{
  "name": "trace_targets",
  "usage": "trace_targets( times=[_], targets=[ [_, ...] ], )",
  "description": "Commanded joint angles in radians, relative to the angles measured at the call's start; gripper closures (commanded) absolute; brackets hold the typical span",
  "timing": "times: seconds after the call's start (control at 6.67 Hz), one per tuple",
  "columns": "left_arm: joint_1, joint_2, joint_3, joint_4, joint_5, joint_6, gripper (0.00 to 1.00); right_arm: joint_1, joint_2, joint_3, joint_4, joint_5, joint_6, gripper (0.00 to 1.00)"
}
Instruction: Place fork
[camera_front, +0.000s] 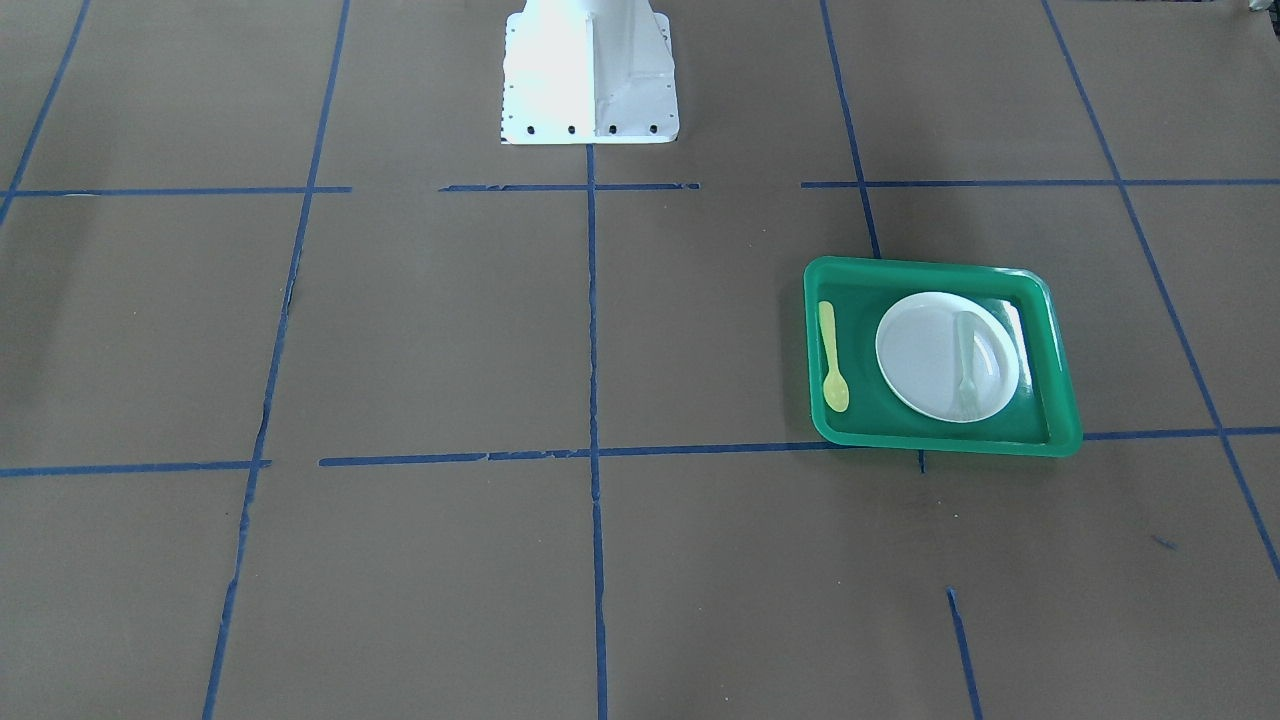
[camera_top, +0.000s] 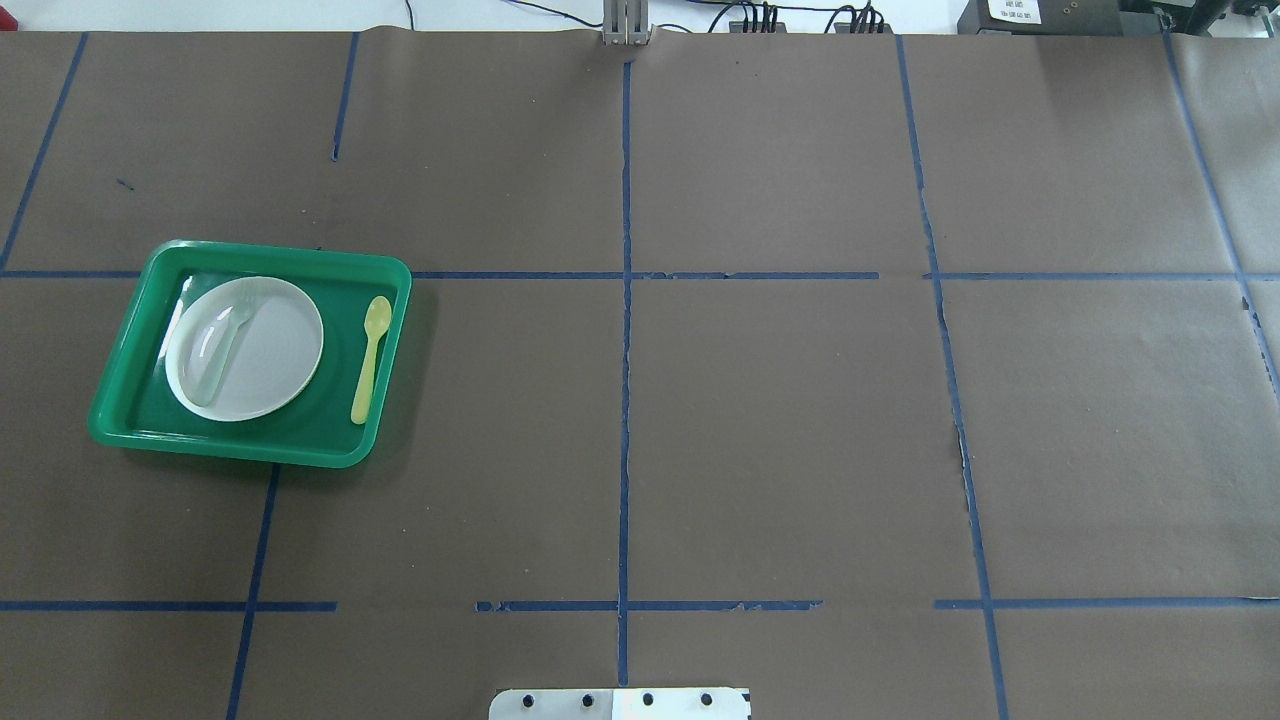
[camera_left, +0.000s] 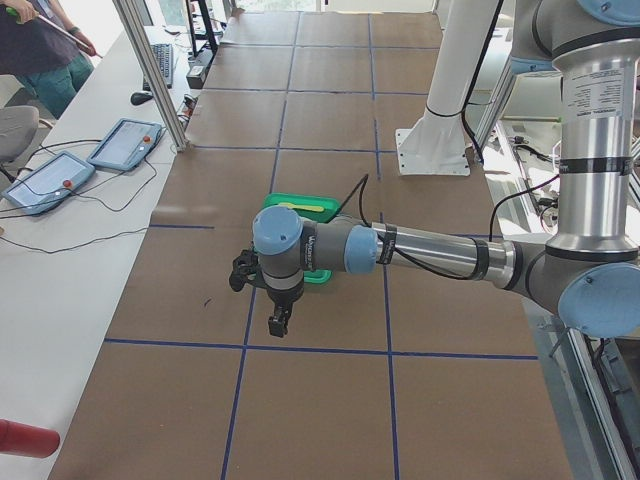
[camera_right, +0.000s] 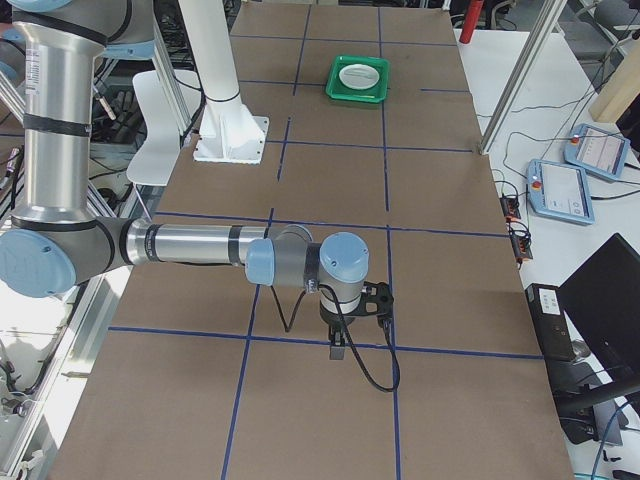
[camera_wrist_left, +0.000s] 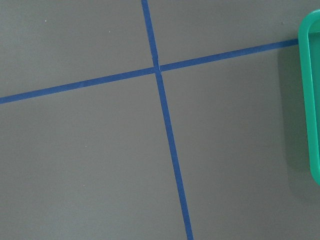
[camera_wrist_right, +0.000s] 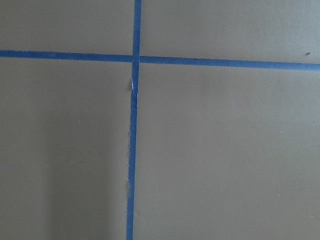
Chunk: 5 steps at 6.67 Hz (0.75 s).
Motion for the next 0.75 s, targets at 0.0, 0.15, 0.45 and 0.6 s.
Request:
trace_targets(
  times=[0.0,0.15,0.45,0.6],
  targets=[
    [0.045,-0.013,-0.086,-0.024,0.008,-0.148,0.0,0.0,0.0,0.0,0.0,0.0,0.0,0.0],
    [0.125,-0.013,-0.099,-0.09,0.011,-0.28,0.0,0.0,0.0,0.0,0.0,0.0,0.0,0.0],
    [0.312,-0.013,-0.061,-0.365,0.098,-0.545,0.0,0.0,0.0,0.0,0.0,0.0,0.0,0.0],
    [0.413,-0.016,-0.008,-0.491,0.136,-0.619,0.0,0.0,0.0,0.0,0.0,0.0,0.0,0.0]
  ],
)
